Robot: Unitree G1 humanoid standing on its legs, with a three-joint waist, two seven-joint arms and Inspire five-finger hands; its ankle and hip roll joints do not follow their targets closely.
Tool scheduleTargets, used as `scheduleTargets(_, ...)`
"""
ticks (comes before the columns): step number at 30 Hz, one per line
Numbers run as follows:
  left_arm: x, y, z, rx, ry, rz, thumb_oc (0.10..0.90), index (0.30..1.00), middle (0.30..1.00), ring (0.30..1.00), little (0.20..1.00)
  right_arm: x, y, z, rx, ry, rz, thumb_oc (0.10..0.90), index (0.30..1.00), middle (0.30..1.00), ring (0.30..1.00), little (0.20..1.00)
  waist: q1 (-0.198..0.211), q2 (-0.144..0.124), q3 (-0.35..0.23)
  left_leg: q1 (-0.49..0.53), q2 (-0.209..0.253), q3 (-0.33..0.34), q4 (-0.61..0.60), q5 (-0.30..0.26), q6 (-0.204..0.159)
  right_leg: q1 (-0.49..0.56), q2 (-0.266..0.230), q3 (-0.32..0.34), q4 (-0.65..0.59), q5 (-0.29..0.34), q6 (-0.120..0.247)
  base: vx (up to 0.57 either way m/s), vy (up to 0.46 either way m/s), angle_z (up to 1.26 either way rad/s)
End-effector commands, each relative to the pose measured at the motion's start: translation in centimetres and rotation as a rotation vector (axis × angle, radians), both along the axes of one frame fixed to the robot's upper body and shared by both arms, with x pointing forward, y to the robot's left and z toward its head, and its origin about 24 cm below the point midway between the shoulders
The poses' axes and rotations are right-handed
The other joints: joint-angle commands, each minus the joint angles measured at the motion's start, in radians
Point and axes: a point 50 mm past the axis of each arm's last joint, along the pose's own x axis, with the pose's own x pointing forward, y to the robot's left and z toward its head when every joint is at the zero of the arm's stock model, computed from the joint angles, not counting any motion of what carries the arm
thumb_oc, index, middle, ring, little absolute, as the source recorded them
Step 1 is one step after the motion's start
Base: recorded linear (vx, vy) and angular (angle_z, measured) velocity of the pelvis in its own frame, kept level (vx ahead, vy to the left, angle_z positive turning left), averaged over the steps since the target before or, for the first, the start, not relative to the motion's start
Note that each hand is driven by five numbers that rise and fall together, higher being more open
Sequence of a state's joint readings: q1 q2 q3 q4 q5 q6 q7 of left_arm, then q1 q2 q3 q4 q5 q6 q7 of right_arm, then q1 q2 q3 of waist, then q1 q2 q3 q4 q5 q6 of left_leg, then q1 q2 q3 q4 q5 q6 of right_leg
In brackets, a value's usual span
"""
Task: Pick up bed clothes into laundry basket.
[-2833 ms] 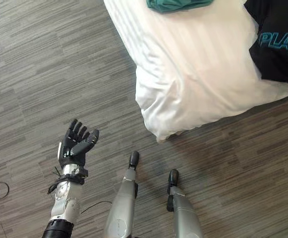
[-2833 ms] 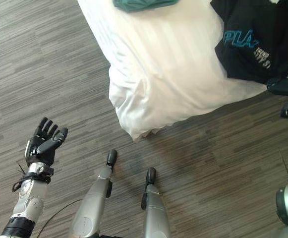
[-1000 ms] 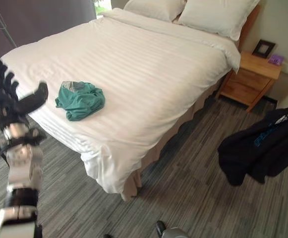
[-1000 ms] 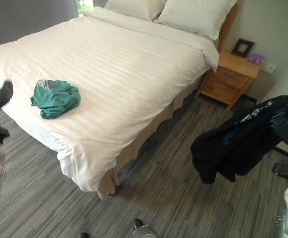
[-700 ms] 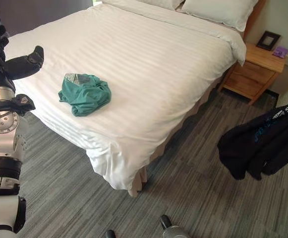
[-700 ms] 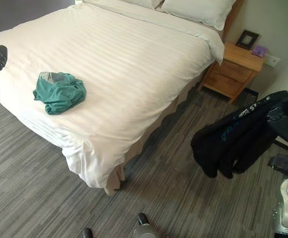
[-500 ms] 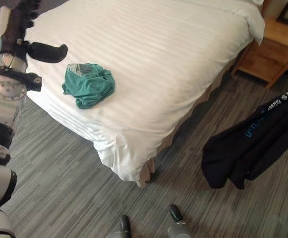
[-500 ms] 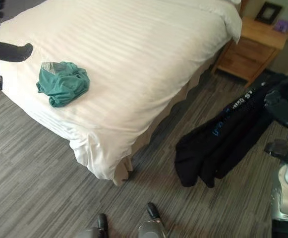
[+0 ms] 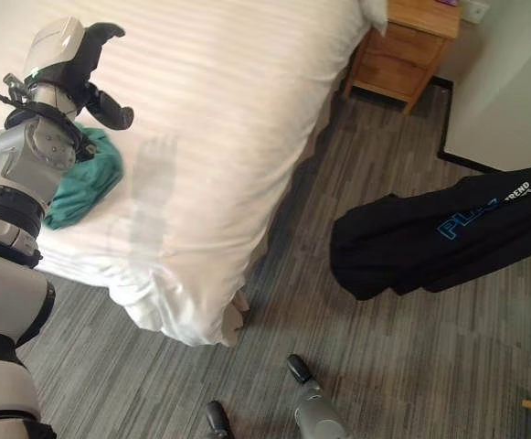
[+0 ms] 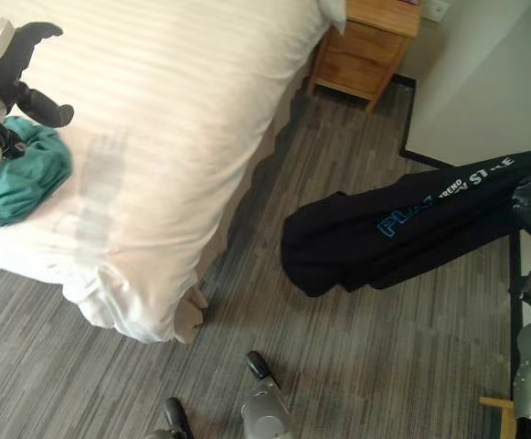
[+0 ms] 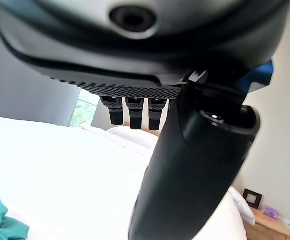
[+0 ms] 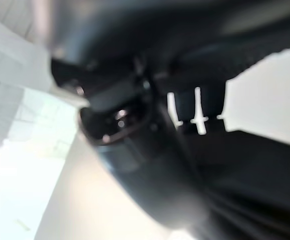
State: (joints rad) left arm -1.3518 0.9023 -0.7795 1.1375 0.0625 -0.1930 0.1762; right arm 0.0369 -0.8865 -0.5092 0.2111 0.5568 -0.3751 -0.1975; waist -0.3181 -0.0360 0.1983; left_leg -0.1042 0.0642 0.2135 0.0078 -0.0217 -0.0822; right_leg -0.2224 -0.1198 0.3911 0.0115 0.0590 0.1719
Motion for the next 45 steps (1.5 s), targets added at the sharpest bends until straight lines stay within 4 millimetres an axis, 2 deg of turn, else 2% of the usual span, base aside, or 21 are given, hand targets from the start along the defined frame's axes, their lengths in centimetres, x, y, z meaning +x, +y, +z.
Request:
scheduleTargets(1,-3.2,2.5,8.3,-0.020,-0.305,0.135,0.800,0.900,0.900,0.900,0.900,-3.0,-0.6,9.9,-0.189,-0.407,-0.051,0.400,0.300,0.300,0.300,0.300,0.021,0.015,-0.065,-0.016,0.005,-0.086,-0.092,0.061,0.020,0.053,0.114,0.057,-0.031,-0.028,0.022,0.00,0.000,0.00)
scheduleTargets(2,-3.5,3.2,8.2,-0.020,-0.304,0.164,0.800,0.900,0.900,0.900,0.900,-3.0,-0.6,9.9,-0.193,-0.403,-0.054,0.400,0.300,0.300,0.300,0.300,0.021,0.012,-0.067,-0.019,0.006,-0.082,-0.092,0.061,0.019,0.050,0.113,0.058,-0.036,-0.024,0.023,0.02,0.020,-0.09)
scheduleTargets(3,-4.3,4.9,8.0,-0.051,-0.305,0.217,0.800,0.900,0.900,0.900,0.900,-3.1,-0.6,9.8,-0.201,-0.394,-0.059,0.400,0.300,0.300,0.300,0.300,0.024,0.005,-0.069,-0.023,0.008,-0.078,-0.092,0.060,0.018,0.048,0.109,0.057,-0.045,-0.022,0.026,0.06,0.035,-0.09)
scheduleTargets(7,-6.0,7.4,8.1,-0.099,-0.333,0.283,0.800,0.900,0.900,0.900,0.900,-3.1,-0.5,9.7,-0.204,-0.388,-0.064,0.400,0.300,0.300,0.300,0.300,0.032,0.003,-0.072,-0.028,0.007,-0.076,-0.093,0.055,0.019,0.045,0.100,0.055,-0.058,-0.020,0.029,0.02,0.016,-0.03)
scheduleTargets(8,-6.0,7.4,8.0,-0.101,-0.332,0.283,0.800,0.900,0.900,0.900,0.900,-3.1,-0.5,9.7,-0.205,-0.388,-0.063,0.400,0.300,0.300,0.300,0.300,0.031,0.004,-0.073,-0.029,0.007,-0.076,-0.093,0.055,0.019,0.044,0.099,0.055,-0.059,-0.020,0.029,0.03,0.017,-0.01)
scheduleTargets(12,-8.2,10.8,7.0,-0.170,-0.319,0.384,0.800,0.900,0.900,0.900,0.900,-2.6,-0.3,9.4,-0.200,-0.370,-0.046,0.400,0.300,0.300,0.300,0.300,0.041,0.002,-0.072,-0.029,0.006,-0.074,-0.094,0.050,0.019,0.042,0.095,0.056,-0.064,-0.020,0.030,0.02,0.011,-0.01)
scheduleTargets(15,-9.4,12.6,5.8,-0.242,-0.314,0.438,0.800,0.900,0.900,0.900,0.900,-2.3,0.0,9.2,-0.198,-0.358,-0.028,0.400,0.300,0.300,0.300,0.300,0.046,-0.003,-0.067,-0.033,0.007,-0.072,-0.094,0.049,0.019,0.036,0.095,0.056,-0.066,-0.020,0.029,0.00,0.000,0.00)
scheduleTargets(21,-10.8,15.4,2.0,-0.365,-0.234,0.542,0.800,0.900,0.900,0.900,0.900,-1.8,0.9,9.3,-0.209,-0.354,0.009,0.400,0.300,0.300,0.300,0.300,0.047,-0.013,-0.055,-0.040,0.012,-0.069,-0.094,0.048,0.017,0.026,0.103,0.061,-0.068,-0.018,0.026,0.00,0.000,0.00)
scheduleTargets(24,-10.7,15.6,0.7,-0.380,-0.195,0.552,0.800,0.900,0.900,0.900,0.900,-1.9,1.2,9.4,-0.220,-0.354,0.019,0.400,0.300,0.300,0.300,0.300,0.046,-0.022,-0.050,-0.045,0.014,-0.067,-0.092,0.047,0.016,0.020,0.107,0.063,-0.068,-0.016,0.025,0.00,0.000,0.00)
scheduleTargets(28,-10.6,15.5,0.6,-0.370,-0.191,0.542,0.800,0.900,0.900,0.900,0.900,-2.0,1.3,9.5,-0.234,-0.349,0.017,0.400,0.300,0.300,0.300,0.300,0.044,-0.032,-0.042,-0.054,0.018,-0.061,-0.091,0.045,0.015,0.008,0.110,0.067,-0.066,-0.013,0.025,0.00,0.000,0.00)
scheduleTargets(31,-9.9,14.6,1.5,-0.331,-0.208,0.498,0.800,0.900,0.900,0.900,0.900,-2.2,1.2,9.4,-0.251,-0.332,0.006,0.400,0.300,0.300,0.300,0.300,0.036,-0.043,-0.027,-0.075,0.021,-0.064,-0.089,0.048,0.012,-0.011,0.115,0.066,-0.063,-0.009,0.025,0.01,-0.026,-0.02)
scheduleTargets(32,-9.7,14.0,2.5,-0.293,-0.234,0.469,0.800,0.900,0.900,0.900,0.900,-2.4,1.1,9.4,-0.261,-0.319,-0.003,0.400,0.300,0.300,0.300,0.300,0.026,-0.050,-0.009,-0.093,0.023,-0.065,-0.089,0.052,0.010,-0.027,0.120,0.066,-0.062,-0.005,0.024,0.00,0.000,0.00)
scheduleTargets(33,-9.6,13.9,2.7,-0.290,-0.235,0.467,0.800,0.900,0.900,0.900,0.900,-2.5,1.1,9.3,-0.258,-0.321,-0.005,0.400,0.300,0.300,0.300,0.300,0.027,-0.051,-0.011,-0.098,0.024,-0.067,-0.088,0.053,0.009,-0.032,0.121,0.064,-0.060,-0.005,0.024,-0.02,-0.035,0.00)
scheduleTargets(39,-8.8,11.3,6.5,-0.244,-0.366,0.335,0.800,0.900,0.900,0.900,0.900,-3.0,1.1,8.3,-0.259,-0.294,0.005,0.400,0.300,0.300,0.300,0.300,0.002,-0.085,0.033,-0.187,0.037,-0.089,-0.069,0.054,0.002,-0.102,0.136,0.059,-0.058,0.010,0.022,-0.01,-0.025,0.02)
scheduleTargets(41,-8.5,10.8,6.8,-0.249,-0.377,0.312,0.800,0.900,0.900,0.900,0.900,-2.9,1.7,8.0,-0.255,-0.312,0.030,0.400,0.300,0.300,0.300,0.300,-0.001,-0.092,0.042,-0.215,0.040,-0.092,-0.070,0.058,0.001,-0.122,0.136,0.058,-0.064,0.019,0.024,-0.01,-0.014,0.05)
scheduleTargets(42,-8.0,10.6,6.3,-0.259,-0.361,0.306,0.800,0.900,0.900,0.900,0.900,-2.7,2.8,7.4,-0.242,-0.345,0.077,0.400,0.300,0.300,0.300,0.300,0.005,-0.092,0.053,-0.224,0.040,-0.092,-0.077,0.061,0.002,-0.129,0.133,0.056,-0.071,0.023,0.026,0.00,0.000,0.00)
scheduleTargets(45,-7.4,10.4,5.4,-0.255,-0.308,0.302,0.800,0.900,0.900,0.900,0.900,-2.2,3.6,7.0,-0.234,-0.339,0.112,0.400,0.300,0.300,0.300,0.300,0.009,-0.095,0.061,-0.232,0.038,-0.093,-0.077,0.060,0.003,-0.133,0.131,0.054,-0.075,0.027,0.028,0.01,0.004,0.03)
